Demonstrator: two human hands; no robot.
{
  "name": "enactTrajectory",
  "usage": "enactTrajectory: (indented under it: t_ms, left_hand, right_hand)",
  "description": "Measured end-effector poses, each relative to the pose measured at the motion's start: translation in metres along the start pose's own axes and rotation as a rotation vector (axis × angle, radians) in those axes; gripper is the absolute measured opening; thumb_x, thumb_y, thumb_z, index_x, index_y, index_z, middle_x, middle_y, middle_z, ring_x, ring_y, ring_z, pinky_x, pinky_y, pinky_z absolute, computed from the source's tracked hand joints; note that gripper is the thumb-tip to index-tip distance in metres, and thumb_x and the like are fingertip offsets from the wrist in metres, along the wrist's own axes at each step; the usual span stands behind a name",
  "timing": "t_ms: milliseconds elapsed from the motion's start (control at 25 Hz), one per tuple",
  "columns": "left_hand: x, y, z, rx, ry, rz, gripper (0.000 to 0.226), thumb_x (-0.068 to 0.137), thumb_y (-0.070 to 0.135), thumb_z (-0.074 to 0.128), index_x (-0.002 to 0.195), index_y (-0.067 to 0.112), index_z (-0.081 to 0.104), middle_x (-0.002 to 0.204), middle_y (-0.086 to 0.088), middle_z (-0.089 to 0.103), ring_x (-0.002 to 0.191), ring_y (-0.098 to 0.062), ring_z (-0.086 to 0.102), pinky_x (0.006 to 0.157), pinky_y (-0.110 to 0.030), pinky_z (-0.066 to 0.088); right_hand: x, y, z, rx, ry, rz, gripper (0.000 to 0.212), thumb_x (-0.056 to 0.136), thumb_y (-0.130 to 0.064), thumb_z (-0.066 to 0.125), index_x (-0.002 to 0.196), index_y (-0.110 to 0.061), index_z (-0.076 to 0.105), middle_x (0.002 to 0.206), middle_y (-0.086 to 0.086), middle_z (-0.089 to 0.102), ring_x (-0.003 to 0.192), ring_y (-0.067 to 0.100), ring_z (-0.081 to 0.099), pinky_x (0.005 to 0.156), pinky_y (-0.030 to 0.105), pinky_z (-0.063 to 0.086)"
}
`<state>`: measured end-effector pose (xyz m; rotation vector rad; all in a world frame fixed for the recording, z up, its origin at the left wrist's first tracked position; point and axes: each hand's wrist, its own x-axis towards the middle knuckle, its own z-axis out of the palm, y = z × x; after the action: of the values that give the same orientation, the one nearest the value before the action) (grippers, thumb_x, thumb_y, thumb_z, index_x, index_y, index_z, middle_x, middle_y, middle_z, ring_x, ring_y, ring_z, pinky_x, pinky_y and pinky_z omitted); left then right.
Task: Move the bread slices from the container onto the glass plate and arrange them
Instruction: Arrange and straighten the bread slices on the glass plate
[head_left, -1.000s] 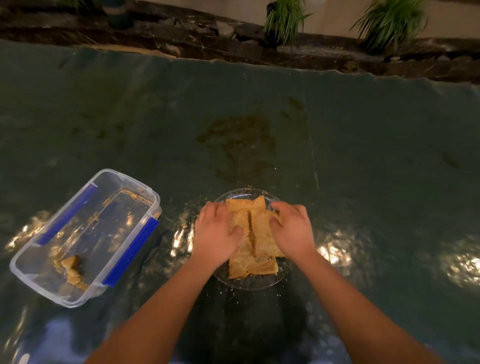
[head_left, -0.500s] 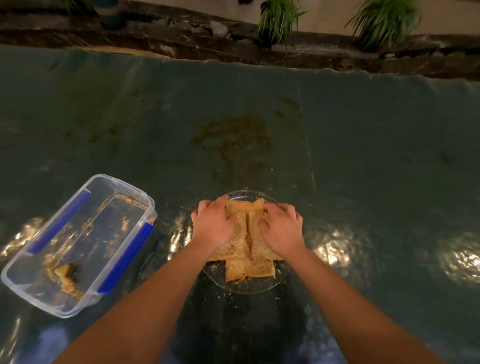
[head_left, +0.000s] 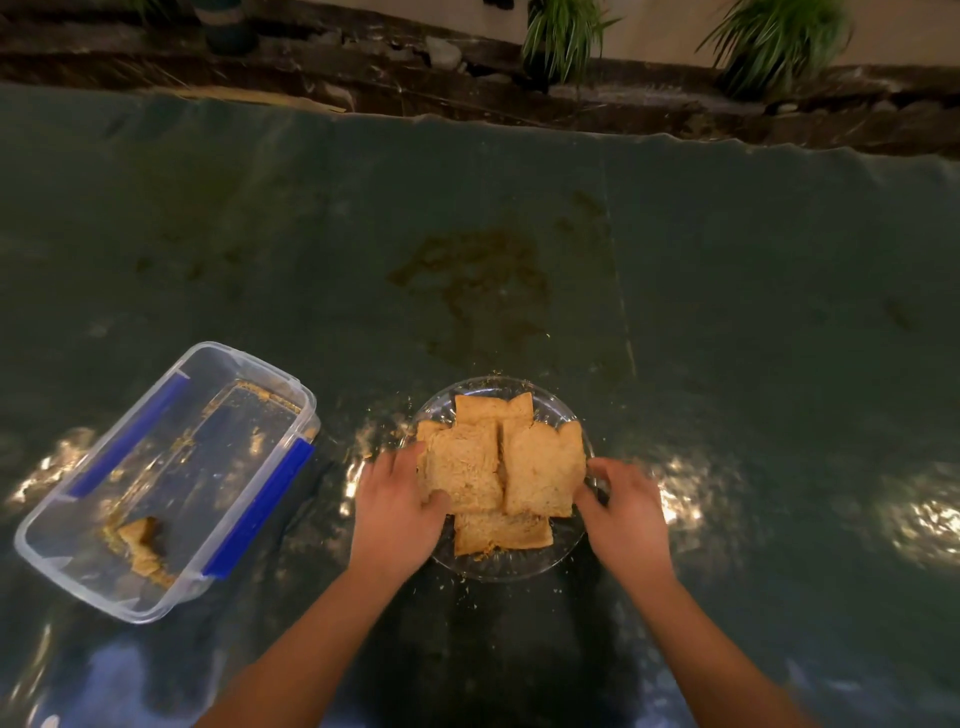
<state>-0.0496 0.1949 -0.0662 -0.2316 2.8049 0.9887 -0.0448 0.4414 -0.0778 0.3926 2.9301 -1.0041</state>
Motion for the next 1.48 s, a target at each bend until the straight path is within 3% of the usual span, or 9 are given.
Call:
enactTrajectory:
  t_ms: [120,280,600,760,1240,1480]
  left_hand:
    - [-0.003,0.005,0.008,-0.059,-0.051,-0.055,0.061,0.084,0.019,0.064,0.141,0.011,0.043,0.135,-0.012,0.052,0.126,-0.029,0.040,0.106,-0.042,0.034]
    - [-0.002,0.007,0.012,-0.089,-0.065,-0.084,0.065,0.083,0.020,0.064,0.144,0.010,0.040,0.139,-0.012,0.049,0.131,-0.028,0.038,0.109,-0.042,0.031]
    - [-0.014,0.000,0.009,-0.060,-0.059,-0.032,0.074,0.079,0.023,0.068,0.145,0.016,0.036,0.143,-0.009,0.042,0.132,-0.027,0.035,0.108,-0.043,0.032]
    - [-0.019,-0.001,0.015,0.079,-0.132,0.063,0.094,0.074,0.041,0.076,0.149,0.017,0.026,0.148,-0.009,0.032,0.134,-0.028,0.031,0.112,-0.046,0.031]
    - [-0.012,-0.012,0.020,0.120,-0.024,0.101,0.071,0.083,0.010,0.069,0.146,0.014,0.037,0.139,-0.010,0.046,0.129,-0.026,0.040,0.110,-0.044,0.037]
    - [-0.011,-0.011,0.016,0.104,-0.040,0.106,0.077,0.077,0.023,0.069,0.145,0.018,0.035,0.141,-0.006,0.041,0.130,-0.024,0.034,0.111,-0.043,0.034]
  right_hand:
    - [0.002,-0.003,0.008,-0.033,-0.058,0.014,0.035,0.086,-0.030,0.066,0.119,-0.017,0.061,0.118,0.000,0.063,0.114,0.024,0.047,0.086,0.029,0.035]
    - [0.013,-0.006,0.012,-0.048,-0.084,0.022,0.044,0.086,-0.032,0.065,0.126,-0.016,0.057,0.126,-0.001,0.062,0.118,0.022,0.042,0.091,0.032,0.040]
    - [-0.011,0.001,0.002,-0.040,0.038,-0.027,0.035,0.083,-0.033,0.070,0.114,-0.019,0.064,0.106,-0.004,0.066,0.106,0.023,0.049,0.080,0.029,0.036]
    - [-0.020,0.006,0.004,-0.199,-0.069,-0.076,0.056,0.071,-0.049,0.075,0.121,-0.026,0.058,0.110,-0.008,0.059,0.106,0.016,0.041,0.087,0.028,0.037]
    - [-0.009,0.013,0.010,-0.224,-0.079,-0.130,0.049,0.077,-0.028,0.076,0.122,-0.021,0.058,0.104,-0.004,0.062,0.100,0.019,0.049,0.084,0.031,0.047]
    - [-0.002,0.008,0.004,-0.143,-0.024,-0.159,0.047,0.077,-0.028,0.072,0.121,-0.022,0.058,0.111,-0.005,0.062,0.103,0.017,0.047,0.079,0.025,0.038]
